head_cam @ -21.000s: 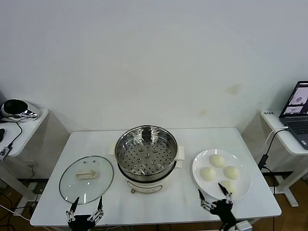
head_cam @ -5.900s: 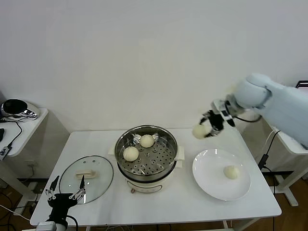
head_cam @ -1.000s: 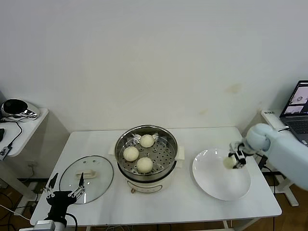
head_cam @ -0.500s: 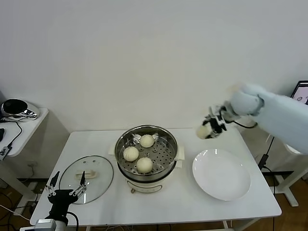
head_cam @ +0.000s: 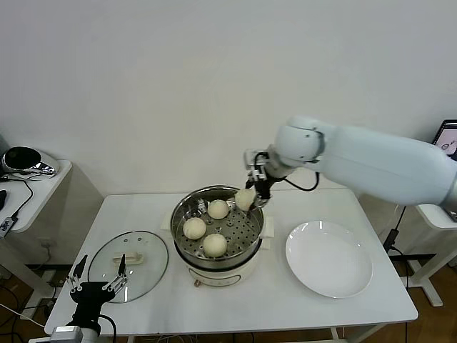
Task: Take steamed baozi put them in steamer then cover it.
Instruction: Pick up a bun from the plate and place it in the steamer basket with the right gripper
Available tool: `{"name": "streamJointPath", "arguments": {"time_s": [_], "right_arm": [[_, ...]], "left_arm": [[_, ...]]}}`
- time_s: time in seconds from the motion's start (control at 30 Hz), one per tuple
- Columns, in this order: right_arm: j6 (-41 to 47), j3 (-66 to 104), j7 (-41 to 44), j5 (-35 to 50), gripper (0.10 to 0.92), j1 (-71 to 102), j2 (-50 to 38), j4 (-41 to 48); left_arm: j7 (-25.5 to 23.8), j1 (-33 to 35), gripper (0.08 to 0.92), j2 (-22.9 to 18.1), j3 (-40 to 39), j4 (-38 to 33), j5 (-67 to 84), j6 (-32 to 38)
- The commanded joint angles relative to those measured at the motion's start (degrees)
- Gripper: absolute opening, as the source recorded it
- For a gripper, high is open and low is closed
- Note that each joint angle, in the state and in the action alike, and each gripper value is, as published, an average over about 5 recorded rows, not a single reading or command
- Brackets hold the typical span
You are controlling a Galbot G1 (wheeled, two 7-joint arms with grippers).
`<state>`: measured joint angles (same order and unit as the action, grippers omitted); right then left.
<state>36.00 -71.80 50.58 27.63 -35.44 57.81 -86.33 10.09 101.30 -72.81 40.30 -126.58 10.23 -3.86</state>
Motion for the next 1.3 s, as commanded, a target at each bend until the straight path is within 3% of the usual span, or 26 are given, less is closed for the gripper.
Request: {"name": "streamJointPath", "arguments": {"time_s": [0.03,0.8,0.9,1.13,1.3], "right_arm": [[5.6,-2.7,-3.0,2.0,0.585,3.9,7.2,3.7],[4.3,-1.0,-3.5,-5.8,0.591,11.1,9.0,10.9],[4.3,-0.3,-3.8,-5.6,0.619,11.2,8.7,10.7],[5.2,3.8,-5.1,-1.2,0.793,7.2,2.5,3.8],[2.5,8.6,-13.1,3.1,0.821,7.3,-7.5,-6.2]], "left_arm": [[0.0,0.1,0.823,0.1,0.6,0.0,0.3,-0.1],[0.0,-0.2,0.823,0.1,0.7,0.5,0.4,0.1],[0.0,-0.2,0.823,0.1,0.8,0.5,0.5,0.1],[0.0,-0.5,0.823,0.3,0.9,0.8,0.5,0.0],[0.0,-0.8,0.823,0.4,0.6,1.5,0.4,0.0]]}}
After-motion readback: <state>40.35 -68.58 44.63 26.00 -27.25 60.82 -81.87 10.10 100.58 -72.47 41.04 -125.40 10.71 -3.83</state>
